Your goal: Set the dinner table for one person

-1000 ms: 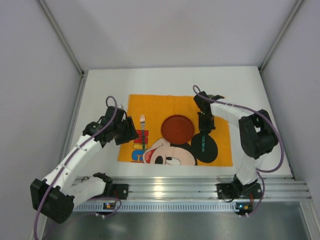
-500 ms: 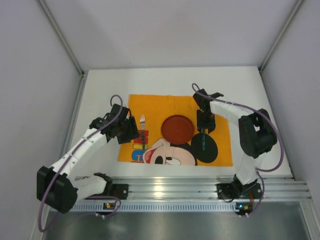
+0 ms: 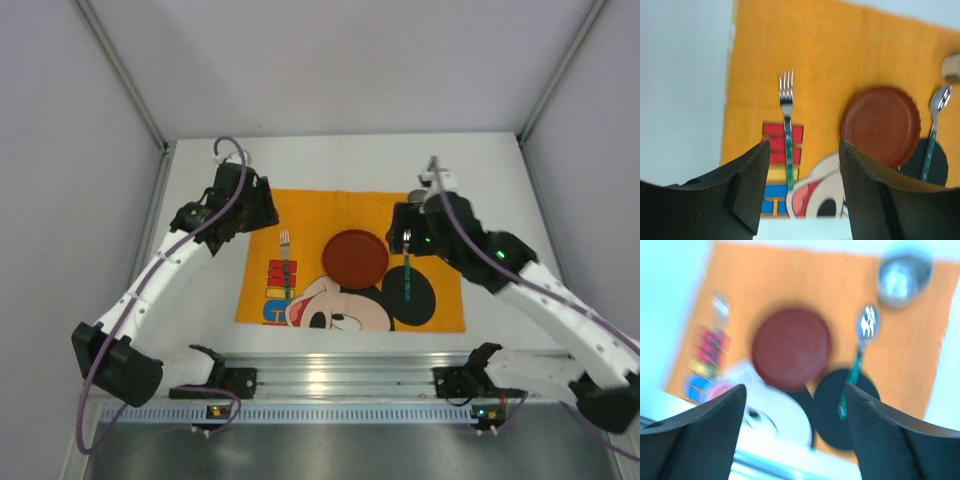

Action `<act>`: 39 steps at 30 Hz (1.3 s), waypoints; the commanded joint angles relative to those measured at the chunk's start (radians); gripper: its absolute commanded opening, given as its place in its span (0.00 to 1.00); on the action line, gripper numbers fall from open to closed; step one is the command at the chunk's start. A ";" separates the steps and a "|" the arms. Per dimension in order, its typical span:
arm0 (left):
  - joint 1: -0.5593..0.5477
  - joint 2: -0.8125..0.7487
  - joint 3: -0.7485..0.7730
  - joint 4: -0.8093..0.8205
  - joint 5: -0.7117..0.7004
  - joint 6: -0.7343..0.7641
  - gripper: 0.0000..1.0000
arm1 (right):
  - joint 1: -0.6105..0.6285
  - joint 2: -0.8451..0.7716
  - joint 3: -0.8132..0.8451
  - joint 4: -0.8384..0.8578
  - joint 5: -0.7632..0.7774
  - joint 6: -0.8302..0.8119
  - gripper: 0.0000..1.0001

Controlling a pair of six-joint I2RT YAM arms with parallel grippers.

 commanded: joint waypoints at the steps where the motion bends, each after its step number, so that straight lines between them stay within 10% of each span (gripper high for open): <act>1: -0.001 -0.106 -0.048 0.217 -0.233 0.120 0.63 | 0.028 -0.425 -0.199 0.312 0.168 0.005 0.82; 3: -0.001 -0.232 -0.273 0.516 -0.381 0.212 0.63 | 0.028 -0.555 -0.334 0.447 0.199 -0.009 0.99; 9: 0.003 -0.439 -0.810 1.188 -0.437 0.519 0.64 | 0.028 -0.799 -0.583 0.562 0.209 -0.033 1.00; 21: 0.126 -0.006 -0.968 1.564 -0.442 0.467 0.66 | 0.028 -0.674 -0.527 0.476 0.040 -0.093 1.00; 31: 0.350 0.222 -0.831 1.617 -0.039 0.510 0.49 | 0.028 -0.687 -0.523 0.411 0.009 -0.118 1.00; 39: 0.444 0.295 -0.943 1.884 0.133 0.495 0.62 | 0.030 -0.625 -0.499 0.414 -0.023 -0.167 1.00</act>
